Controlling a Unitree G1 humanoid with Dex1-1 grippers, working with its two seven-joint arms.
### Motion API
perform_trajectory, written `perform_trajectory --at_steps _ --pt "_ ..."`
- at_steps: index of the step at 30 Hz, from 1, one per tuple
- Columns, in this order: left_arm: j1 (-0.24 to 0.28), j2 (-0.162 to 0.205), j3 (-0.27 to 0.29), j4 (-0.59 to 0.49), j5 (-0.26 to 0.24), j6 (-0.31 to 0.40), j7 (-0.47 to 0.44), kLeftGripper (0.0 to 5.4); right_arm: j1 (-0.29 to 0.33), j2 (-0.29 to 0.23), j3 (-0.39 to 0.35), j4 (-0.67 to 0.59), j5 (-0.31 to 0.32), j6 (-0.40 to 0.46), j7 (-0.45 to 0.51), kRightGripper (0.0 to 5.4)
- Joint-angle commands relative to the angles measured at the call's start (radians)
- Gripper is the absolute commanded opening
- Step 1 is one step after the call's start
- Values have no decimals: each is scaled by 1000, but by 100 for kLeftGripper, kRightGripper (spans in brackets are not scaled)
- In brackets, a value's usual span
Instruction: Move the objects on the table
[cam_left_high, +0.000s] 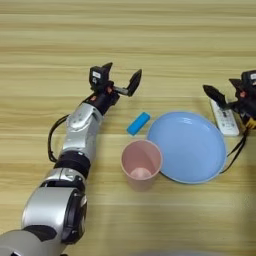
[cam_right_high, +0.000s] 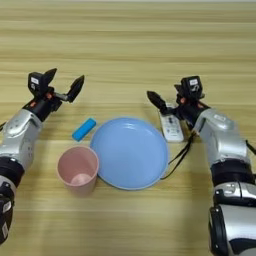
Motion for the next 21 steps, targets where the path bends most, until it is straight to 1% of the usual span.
perform_trajectory --at_steps 1,4,11,17,21 --pt "-20 6 -7 1 14 -9 -1 536 49 12 18 -75 -26 -3 -30 540" --pt "-20 6 -8 2 15 -8 0 536 54 19 26 -82 -37 14 -50 540" --pt "-20 5 -8 3 14 -9 0 536 41 37 32 -42 -49 41 -82 540" --pt "-18 5 -8 1 14 -7 -2 536 7 50 35 32 -69 44 -128 540" --pt "-17 5 -8 -1 13 -7 -3 536 -5 59 32 46 -73 38 -151 540"
